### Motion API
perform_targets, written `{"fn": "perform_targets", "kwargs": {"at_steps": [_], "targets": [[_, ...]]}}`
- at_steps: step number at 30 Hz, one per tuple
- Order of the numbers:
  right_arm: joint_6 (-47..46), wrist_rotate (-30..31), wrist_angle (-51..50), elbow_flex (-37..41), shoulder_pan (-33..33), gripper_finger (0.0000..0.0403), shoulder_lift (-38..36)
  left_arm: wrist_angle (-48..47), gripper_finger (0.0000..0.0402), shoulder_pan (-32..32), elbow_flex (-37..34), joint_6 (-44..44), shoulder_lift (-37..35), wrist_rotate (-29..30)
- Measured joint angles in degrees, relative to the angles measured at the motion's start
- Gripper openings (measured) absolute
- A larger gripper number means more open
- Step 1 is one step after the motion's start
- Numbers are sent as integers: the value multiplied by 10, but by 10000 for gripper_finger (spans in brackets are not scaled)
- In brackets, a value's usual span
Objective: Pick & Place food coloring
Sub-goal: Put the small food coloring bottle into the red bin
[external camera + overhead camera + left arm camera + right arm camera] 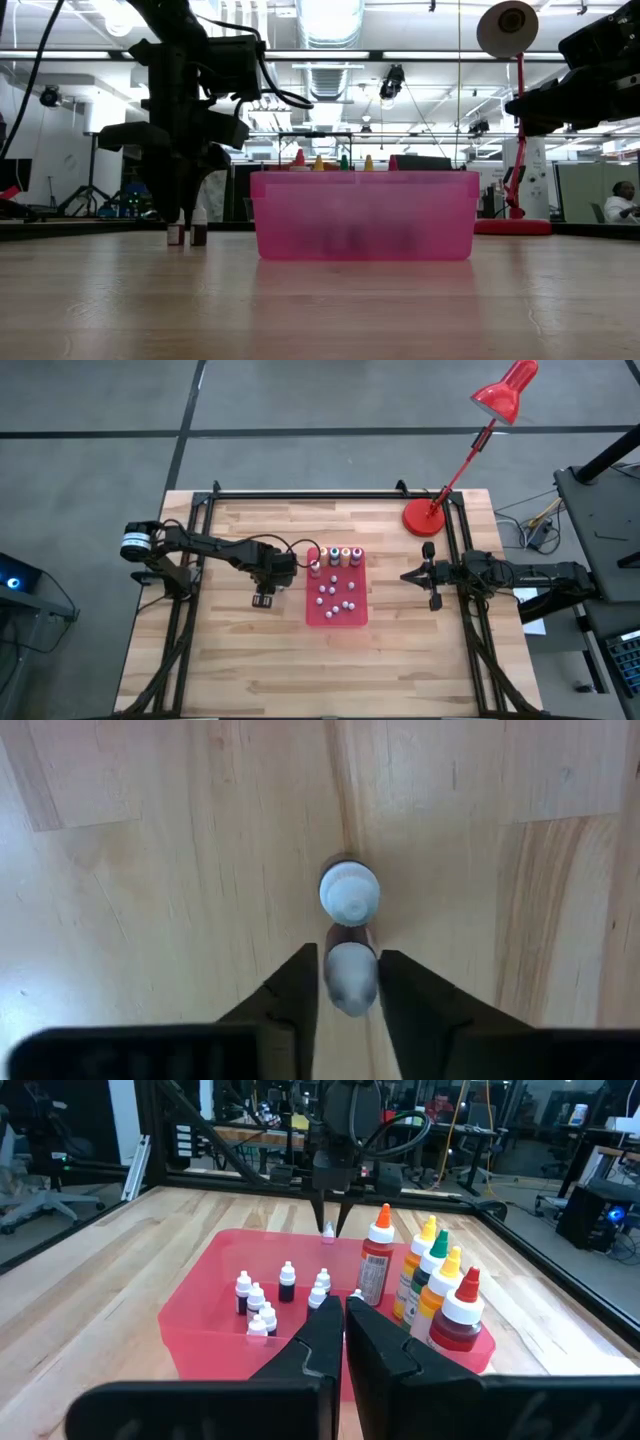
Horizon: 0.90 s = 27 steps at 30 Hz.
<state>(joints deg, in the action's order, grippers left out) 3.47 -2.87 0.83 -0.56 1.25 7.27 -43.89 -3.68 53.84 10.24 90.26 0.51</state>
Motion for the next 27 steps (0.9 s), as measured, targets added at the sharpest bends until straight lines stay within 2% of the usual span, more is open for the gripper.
{"fn": "perform_targets", "kwargs": {"at_steps": [7, 17, 27], "targets": [[1, 0, 0, 0, 0, 9, 0, -1, 34, 0, 0, 0, -1, -1], [1, 0, 0, 0, 0, 9, 0, -95, 37, 0, 37, 2, -1, 0], [0, 0, 0, 0, 0, 9, 0, -146, 37, 1, 139, 3, -1, 0]]}}
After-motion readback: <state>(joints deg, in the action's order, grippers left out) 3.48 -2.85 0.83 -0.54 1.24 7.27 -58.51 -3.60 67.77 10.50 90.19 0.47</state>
